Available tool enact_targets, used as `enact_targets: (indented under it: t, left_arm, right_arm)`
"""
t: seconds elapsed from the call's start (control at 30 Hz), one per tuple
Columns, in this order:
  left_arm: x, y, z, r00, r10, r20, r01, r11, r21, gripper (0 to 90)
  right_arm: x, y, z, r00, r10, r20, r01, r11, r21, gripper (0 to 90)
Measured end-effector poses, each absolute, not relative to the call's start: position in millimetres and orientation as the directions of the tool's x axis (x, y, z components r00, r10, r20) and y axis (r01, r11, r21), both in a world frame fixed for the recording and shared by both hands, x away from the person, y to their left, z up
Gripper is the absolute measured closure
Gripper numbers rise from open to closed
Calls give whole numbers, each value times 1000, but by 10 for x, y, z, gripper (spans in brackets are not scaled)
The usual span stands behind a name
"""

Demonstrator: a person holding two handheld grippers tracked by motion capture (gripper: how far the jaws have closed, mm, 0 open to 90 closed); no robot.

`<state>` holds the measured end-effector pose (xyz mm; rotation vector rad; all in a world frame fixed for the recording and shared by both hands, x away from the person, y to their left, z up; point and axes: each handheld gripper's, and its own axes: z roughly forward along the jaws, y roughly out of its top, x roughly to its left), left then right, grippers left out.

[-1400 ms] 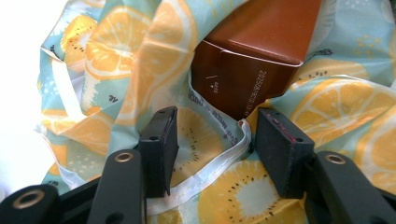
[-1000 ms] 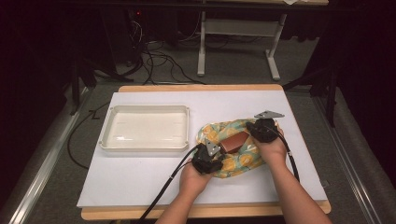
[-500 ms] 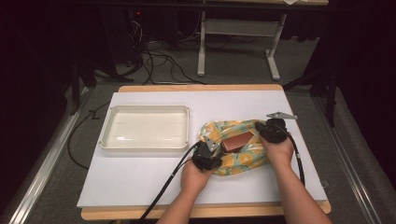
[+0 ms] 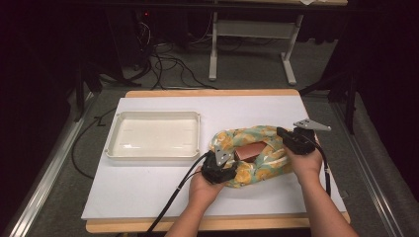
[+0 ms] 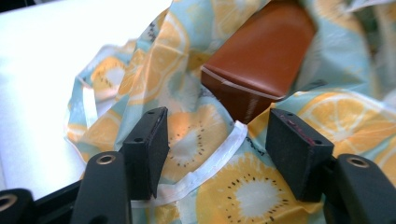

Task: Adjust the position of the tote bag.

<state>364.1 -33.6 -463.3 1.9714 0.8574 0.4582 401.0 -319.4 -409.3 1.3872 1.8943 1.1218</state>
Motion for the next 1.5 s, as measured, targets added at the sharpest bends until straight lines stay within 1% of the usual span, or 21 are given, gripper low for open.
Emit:
enact_targets:
  t: [0.17, 0.23, 0.33, 0.4, 0.43, 0.5, 0.53, 0.6, 0.63, 0.67, 0.73, 0.8, 0.87, 0.93, 1.07, 1.13, 1.2, 1.3, 1.37, 1.47, 1.5]
  left_arm:
    - [3506, -283, -4439, 713, 701, -20, 306, -286, 908, 423]
    - [3489, -281, -4376, 730, 684, -23, 271, -258, 927, 457]
    - [3543, -371, -4308, 758, 652, 6, 228, -274, 934, 541]
    - [3654, -440, -4307, 765, 643, -16, 241, -264, 934, 609]
    - [3740, -473, -4340, 761, 648, -39, 276, -269, 923, 612]
    - [3889, -532, -4467, 769, 634, -87, 343, -295, 892, 570]
    - [3924, -546, -4536, 772, 631, -77, 342, -311, 887, 541]
    - [3926, -520, -4559, 786, 609, -104, 339, -285, 896, 470]
    - [3918, -520, -4565, 781, 615, -106, 343, -282, 896, 406]
    - [3910, -522, -4580, 780, 620, -85, 337, -301, 892, 344]
    - [3891, -514, -4645, 781, 622, -53, 320, -325, 890, 301]
    - [3911, -532, -4727, 783, 618, -66, 354, -356, 865, 277]
    - [3896, -540, -4760, 781, 621, -66, 358, -360, 862, 265]
    - [3870, -535, -4750, 777, 626, -71, 358, -345, 868, 283]
    - [3904, -590, -4797, 768, 638, -59, 395, -399, 828, 313]
    - [3901, -597, -4783, 767, 638, -64, 406, -406, 819, 302]
    - [3842, -544, -4729, 777, 625, -69, 387, -388, 837, 255]
    - [3700, -423, -4537, 783, 619, -63, 324, -321, 890, 246]
    - [3651, -397, -4372, 777, 627, -51, 272, -262, 926, 314]
    - [3685, -444, -4173, 773, 631, -65, 235, -190, 953, 591]
    - [3741, -504, -4121, 774, 629, -77, 242, -182, 953, 671]
  right_arm:
    - [3979, -3148, -4155, -340, 939, 50, 505, 137, 852, 887]
    - [3995, -3124, -4191, -341, 939, 51, 513, 140, 847, 886]
    - [4020, -3098, -4234, -347, 937, 46, 521, 151, 840, 885]
    - [4029, -3088, -4250, -352, 935, 40, 519, 159, 840, 884]
    - [4029, -3080, -4258, -350, 936, 42, 524, 159, 836, 884]
    - [4036, -3070, -4286, -350, 936, 39, 532, 164, 831, 882]
    - [4041, -3073, -4303, -353, 935, 37, 532, 168, 830, 880]
    - [4041, -3073, -4329, -354, 935, 37, 538, 171, 825, 876]
    - [4040, -3076, -4336, -356, 934, 31, 540, 179, 823, 873]
    - [4043, -3078, -4347, -358, 933, 30, 534, 179, 826, 869]
    - [4040, -3074, -4361, -355, 934, 38, 542, 172, 823, 860]
    - [4036, -3076, -4368, -358, 933, 39, 545, 175, 820, 858]
    - [4028, -3075, -4376, -356, 933, 47, 541, 165, 824, 849]
    - [3991, -3074, -4364, -358, 933, 43, 525, 163, 835, 842]
    - [3950, -3043, -4331, -373, 927, 33, 515, 177, 839, 837]
    - [3946, -3047, -4343, -372, 928, 39, 520, 173, 836, 837]
    - [3949, -3058, -4357, -372, 927, 35, 524, 179, 833, 838]
    - [3944, -3079, -4354, -368, 929, 45, 522, 166, 836, 838]
    - [3946, -3082, -4345, -368, 929, 40, 519, 170, 838, 840]
    - [3949, -3091, -4345, -366, 930, 46, 519, 163, 839, 843]
    - [3948, -3092, -4346, -368, 929, 43, 517, 166, 840, 845]
